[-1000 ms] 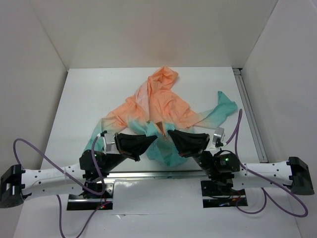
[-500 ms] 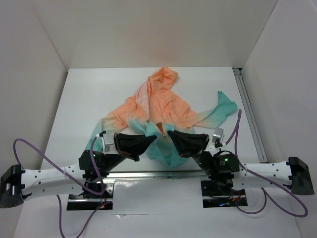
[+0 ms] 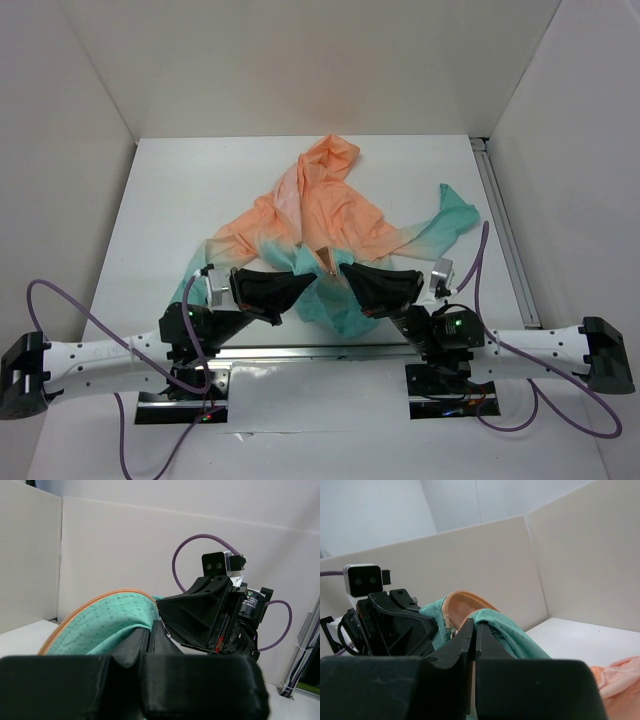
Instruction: Zip up the jacket
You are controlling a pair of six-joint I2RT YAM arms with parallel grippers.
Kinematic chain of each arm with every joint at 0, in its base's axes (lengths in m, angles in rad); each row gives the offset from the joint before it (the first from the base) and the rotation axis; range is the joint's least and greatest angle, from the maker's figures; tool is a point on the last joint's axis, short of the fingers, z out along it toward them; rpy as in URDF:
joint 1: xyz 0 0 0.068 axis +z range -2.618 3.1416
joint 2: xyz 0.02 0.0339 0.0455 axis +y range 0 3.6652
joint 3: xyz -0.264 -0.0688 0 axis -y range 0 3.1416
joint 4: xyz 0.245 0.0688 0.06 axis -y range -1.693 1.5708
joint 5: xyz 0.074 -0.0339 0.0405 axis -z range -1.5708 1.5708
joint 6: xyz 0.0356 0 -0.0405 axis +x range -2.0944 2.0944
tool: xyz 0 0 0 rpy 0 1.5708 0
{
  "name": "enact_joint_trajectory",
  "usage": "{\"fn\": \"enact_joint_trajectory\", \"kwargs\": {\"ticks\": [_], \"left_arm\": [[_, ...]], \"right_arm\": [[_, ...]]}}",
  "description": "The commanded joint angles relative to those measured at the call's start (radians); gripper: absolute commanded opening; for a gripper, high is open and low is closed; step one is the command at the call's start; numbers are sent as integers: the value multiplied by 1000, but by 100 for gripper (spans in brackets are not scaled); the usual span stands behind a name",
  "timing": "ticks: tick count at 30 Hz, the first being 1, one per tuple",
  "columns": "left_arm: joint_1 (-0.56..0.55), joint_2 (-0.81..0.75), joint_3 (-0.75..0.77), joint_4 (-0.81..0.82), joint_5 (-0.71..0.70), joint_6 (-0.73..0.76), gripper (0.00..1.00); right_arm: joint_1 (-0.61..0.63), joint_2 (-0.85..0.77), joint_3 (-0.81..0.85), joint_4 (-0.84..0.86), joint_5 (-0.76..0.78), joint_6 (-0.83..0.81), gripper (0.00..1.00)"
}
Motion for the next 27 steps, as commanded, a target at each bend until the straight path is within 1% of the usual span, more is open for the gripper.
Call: {"fn": "enact_joint_trajectory", "kwargs": {"ticks": [1, 12, 24, 27], "left_arm": [[-1, -5, 8, 86, -4, -21, 0], [-1, 32, 18, 104, 6, -30, 0], [-1, 32, 18, 113, 6, -30, 0], [-1, 23, 18, 104, -13, -21, 0]], "right_arm": [[-3, -13, -4, 82, -1, -12, 0], [-3, -13, -4, 82, -10, -12, 0], [-3, -22, -4, 82, -10, -12, 0], [-3, -22, -4, 82, -10, -12, 0]]}}
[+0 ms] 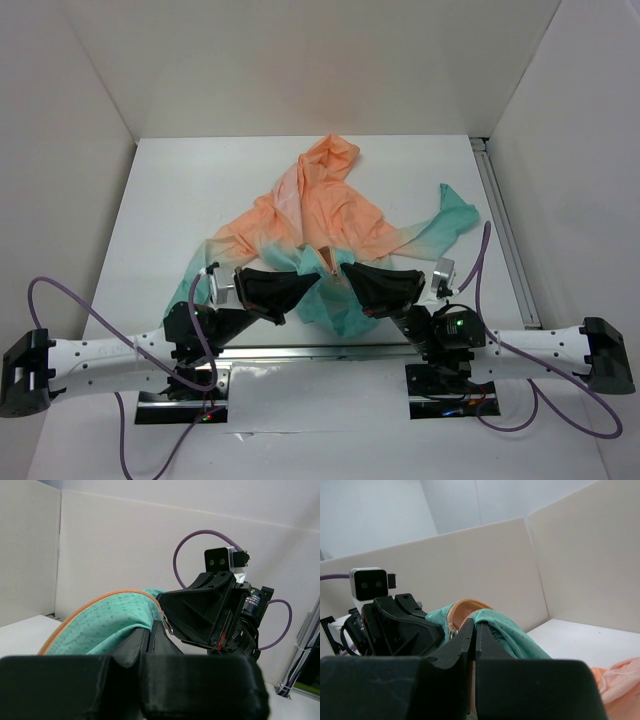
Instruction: Zip up the jacket
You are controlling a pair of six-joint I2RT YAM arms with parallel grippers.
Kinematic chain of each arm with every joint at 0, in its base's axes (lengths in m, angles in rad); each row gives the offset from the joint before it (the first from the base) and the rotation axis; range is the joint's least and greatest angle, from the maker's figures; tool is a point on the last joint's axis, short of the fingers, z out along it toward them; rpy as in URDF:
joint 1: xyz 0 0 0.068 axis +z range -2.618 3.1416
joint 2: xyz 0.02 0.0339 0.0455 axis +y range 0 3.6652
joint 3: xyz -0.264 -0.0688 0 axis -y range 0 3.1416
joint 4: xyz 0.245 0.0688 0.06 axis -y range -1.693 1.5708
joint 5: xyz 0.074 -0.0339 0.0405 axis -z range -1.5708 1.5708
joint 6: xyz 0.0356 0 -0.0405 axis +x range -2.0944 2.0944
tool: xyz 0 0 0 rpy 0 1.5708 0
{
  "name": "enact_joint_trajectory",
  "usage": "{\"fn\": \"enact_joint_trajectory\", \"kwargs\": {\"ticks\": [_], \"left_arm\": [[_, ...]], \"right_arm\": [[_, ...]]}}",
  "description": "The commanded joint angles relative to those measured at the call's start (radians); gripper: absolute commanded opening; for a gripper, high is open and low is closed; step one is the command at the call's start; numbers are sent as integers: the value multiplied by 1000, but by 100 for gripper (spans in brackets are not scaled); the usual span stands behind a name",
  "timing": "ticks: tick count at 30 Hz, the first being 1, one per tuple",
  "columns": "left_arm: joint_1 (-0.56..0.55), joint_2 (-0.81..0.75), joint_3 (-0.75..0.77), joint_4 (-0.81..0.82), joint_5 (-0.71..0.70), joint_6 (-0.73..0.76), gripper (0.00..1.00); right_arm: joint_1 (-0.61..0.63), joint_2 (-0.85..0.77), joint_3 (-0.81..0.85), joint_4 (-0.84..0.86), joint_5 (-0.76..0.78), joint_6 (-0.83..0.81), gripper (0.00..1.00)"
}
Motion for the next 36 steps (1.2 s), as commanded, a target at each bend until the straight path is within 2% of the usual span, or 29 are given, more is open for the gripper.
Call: {"fn": "enact_joint_trajectory", "kwargs": {"ticks": [1, 36], "left_arm": [[-1, -26, 18, 82, -7, -1, 0], [-1, 34, 56, 62, 19, -11, 0]], "right_arm": [[-3, -14, -4, 82, -10, -12, 0], [-3, -5, 5, 82, -10, -31, 0]]}}
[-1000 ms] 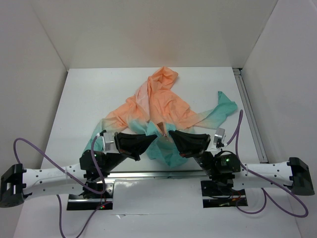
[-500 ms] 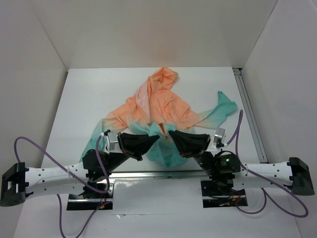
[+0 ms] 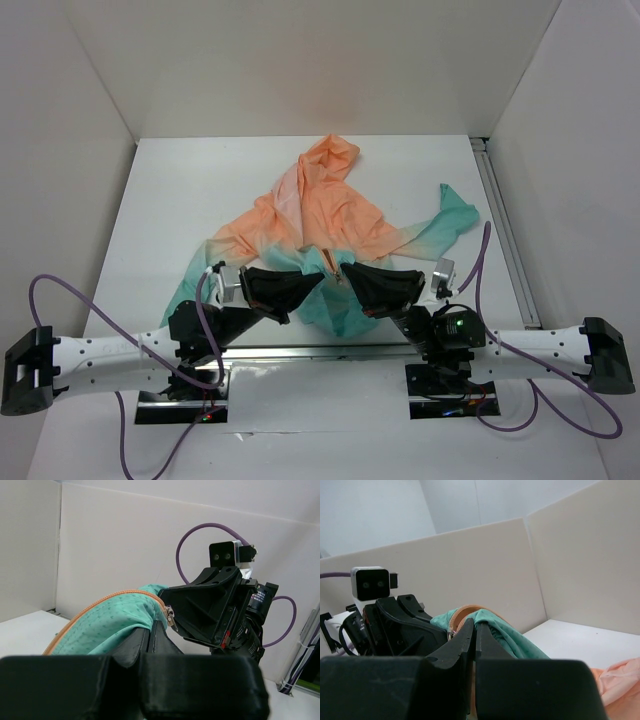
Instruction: Zip up the jacket
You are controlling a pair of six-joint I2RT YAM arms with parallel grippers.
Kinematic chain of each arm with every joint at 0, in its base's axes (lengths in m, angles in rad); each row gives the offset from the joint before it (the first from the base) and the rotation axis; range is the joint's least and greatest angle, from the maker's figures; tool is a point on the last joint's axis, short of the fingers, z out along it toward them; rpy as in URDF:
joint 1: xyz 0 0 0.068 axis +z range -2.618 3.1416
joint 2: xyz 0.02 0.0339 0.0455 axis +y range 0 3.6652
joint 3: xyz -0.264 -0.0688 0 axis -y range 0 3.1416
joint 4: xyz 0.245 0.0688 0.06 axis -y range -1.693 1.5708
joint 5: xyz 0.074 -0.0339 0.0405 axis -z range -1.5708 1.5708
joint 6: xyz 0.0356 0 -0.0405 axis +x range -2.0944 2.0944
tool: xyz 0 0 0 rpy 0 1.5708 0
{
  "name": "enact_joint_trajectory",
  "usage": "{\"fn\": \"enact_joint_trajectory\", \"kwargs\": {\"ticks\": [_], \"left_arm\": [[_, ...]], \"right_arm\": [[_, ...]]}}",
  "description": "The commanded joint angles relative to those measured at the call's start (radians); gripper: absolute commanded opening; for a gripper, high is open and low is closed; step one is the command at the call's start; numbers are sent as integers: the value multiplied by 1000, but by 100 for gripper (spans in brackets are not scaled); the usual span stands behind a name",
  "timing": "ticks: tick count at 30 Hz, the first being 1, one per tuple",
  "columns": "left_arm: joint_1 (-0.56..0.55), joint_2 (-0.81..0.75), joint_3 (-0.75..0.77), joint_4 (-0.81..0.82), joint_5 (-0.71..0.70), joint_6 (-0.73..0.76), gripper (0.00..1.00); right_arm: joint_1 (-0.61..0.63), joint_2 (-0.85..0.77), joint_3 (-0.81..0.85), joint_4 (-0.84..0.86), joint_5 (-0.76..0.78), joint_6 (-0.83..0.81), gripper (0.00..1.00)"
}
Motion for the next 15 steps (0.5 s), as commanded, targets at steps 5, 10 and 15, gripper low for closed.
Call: {"fn": "enact_joint_trajectory", "kwargs": {"ticks": [5, 10, 15], "left_arm": [[-1, 0, 69, -15, 36, -8, 0], [-1, -9, 88, -64, 46, -8, 0], [-1, -28, 88, -119, 37, -8, 0]], "right_arm": [[-3, -6, 5, 82, 2, -28, 0], [-3, -6, 5, 73, 2, -28, 0], [-3, -6, 5, 73, 2, -28, 0]]}}
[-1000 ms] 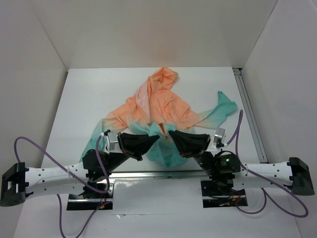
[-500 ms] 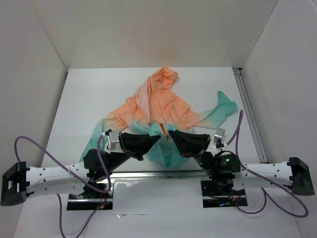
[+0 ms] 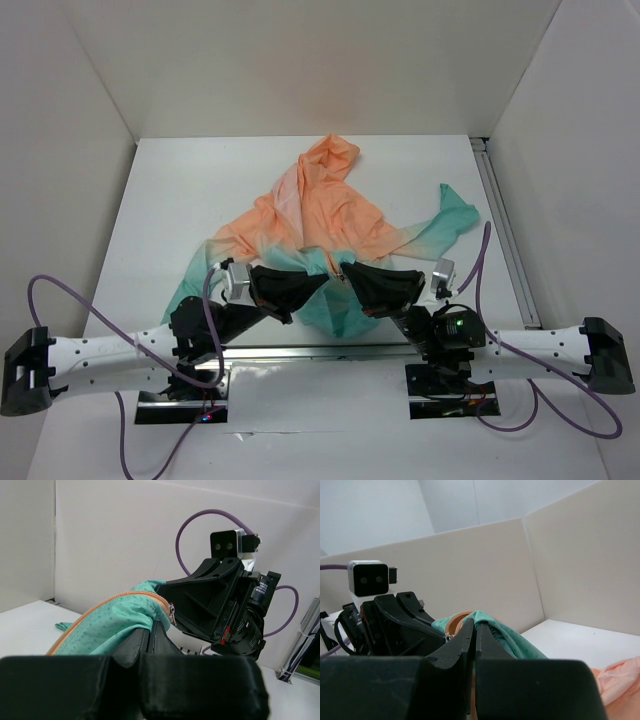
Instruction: Zip up the jacket
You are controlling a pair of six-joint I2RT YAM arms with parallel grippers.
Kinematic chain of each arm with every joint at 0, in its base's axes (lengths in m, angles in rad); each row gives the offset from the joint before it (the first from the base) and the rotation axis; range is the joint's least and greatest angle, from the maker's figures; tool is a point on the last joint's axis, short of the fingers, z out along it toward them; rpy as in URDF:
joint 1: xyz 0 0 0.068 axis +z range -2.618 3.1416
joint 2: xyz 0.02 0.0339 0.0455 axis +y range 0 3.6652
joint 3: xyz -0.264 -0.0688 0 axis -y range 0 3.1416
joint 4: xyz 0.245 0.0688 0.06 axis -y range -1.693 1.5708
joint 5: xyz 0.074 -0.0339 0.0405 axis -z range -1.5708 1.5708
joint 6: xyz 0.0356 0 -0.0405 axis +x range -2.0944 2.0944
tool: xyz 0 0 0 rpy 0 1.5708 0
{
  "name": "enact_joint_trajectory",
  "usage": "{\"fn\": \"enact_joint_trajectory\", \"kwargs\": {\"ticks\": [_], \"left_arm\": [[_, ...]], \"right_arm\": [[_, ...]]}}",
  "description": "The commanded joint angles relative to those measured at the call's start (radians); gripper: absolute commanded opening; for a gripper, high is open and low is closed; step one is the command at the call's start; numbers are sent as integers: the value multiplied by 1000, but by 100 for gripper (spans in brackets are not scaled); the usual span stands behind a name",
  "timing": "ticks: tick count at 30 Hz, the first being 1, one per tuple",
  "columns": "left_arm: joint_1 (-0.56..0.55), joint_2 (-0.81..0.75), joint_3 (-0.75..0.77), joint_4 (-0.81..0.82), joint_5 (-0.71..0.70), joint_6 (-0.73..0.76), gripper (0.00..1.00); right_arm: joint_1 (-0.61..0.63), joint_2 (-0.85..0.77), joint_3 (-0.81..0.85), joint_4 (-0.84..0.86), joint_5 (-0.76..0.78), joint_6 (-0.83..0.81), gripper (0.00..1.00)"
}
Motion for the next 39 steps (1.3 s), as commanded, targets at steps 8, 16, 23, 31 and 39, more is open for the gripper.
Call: {"fn": "enact_joint_trajectory", "kwargs": {"ticks": [8, 16, 23, 31, 39], "left_arm": [[-1, -75, 33, -61, -25, -8, 0], [-1, -63, 53, -101, -26, -8, 0], [-1, -29, 117, -214, 8, -17, 0], [-1, -99, 118, -320, -35, -26, 0], [-1, -127, 128, -404, -75, -26, 0]], "right_arm": [[-3, 3, 5, 60, 7, -16, 0], [-3, 48, 14, 79, 7, -16, 0], [-3, 37, 23, 67, 7, -7, 0], [-3, 37, 23, 47, 7, -7, 0], [-3, 46, 42, 38, 7, -7, 0]]}}
